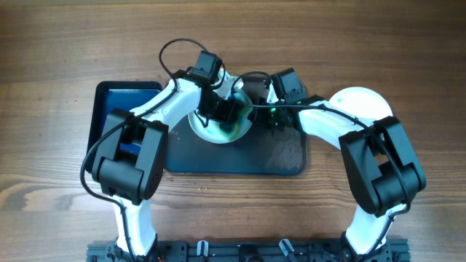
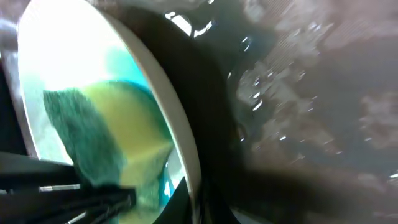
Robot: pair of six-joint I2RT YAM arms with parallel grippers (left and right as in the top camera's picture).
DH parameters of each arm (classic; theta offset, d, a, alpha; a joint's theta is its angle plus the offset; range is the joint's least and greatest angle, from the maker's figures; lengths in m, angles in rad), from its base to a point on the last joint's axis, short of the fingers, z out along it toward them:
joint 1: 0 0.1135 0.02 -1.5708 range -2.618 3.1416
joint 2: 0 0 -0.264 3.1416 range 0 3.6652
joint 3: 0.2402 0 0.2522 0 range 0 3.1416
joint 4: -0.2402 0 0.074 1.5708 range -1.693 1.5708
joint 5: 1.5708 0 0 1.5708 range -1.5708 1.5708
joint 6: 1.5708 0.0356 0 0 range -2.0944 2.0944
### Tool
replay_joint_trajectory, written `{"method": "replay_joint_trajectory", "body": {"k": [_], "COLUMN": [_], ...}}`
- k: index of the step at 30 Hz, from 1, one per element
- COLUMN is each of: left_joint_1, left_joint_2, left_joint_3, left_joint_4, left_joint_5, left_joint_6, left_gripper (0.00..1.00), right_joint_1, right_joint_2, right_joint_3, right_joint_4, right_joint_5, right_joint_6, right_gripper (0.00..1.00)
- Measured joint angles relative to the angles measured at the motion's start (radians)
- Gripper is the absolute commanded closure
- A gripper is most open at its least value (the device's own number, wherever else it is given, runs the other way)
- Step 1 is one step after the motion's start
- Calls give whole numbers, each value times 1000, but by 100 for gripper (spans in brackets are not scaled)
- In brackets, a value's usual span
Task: Clean dirty plates on tray and stack at the side
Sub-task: 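Scrub the bottom plate with the sponge in the left gripper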
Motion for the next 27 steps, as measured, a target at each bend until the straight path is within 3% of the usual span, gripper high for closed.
{"method": "replay_joint_trajectory", "body": {"k": [4,6,8,10,13,16,20,22,27], "left_joint_1": [-30,-50,-54,-52,-51,-33,27,16,1], "left_joint_2": [-2,-10,-10,-10,-9,-11,-21,-12,8], "left_joint_3": [-1,8,23,23,22,26,37,23,1], "left_joint_4": [85,87,26,-42,-122,-138,-221,-228,-85], "left_joint_5": [-194,-383,-622,-770,-845,-737,-314,-80,97], "left_joint_6": [-152,-288,-450,-566,-645,-511,-132,-12,15], "left_gripper": [96,96,96,96,96,96,96,96,96], "right_joint_1": [-2,-2,2,11,19,19,2,1,1], "right_joint_2": [0,0,0,1,2,2,2,2,2], "right_joint_3": [3,4,4,4,4,4,4,4,4], "right_joint_4": [8,8,7,6,5,-3,-10,-10,-6], "right_joint_5": [21,21,19,8,-6,-13,-13,-13,-9], "right_joint_6": [26,30,30,30,29,29,14,3,0], "right_gripper": [96,96,96,96,96,96,96,96,96]}}
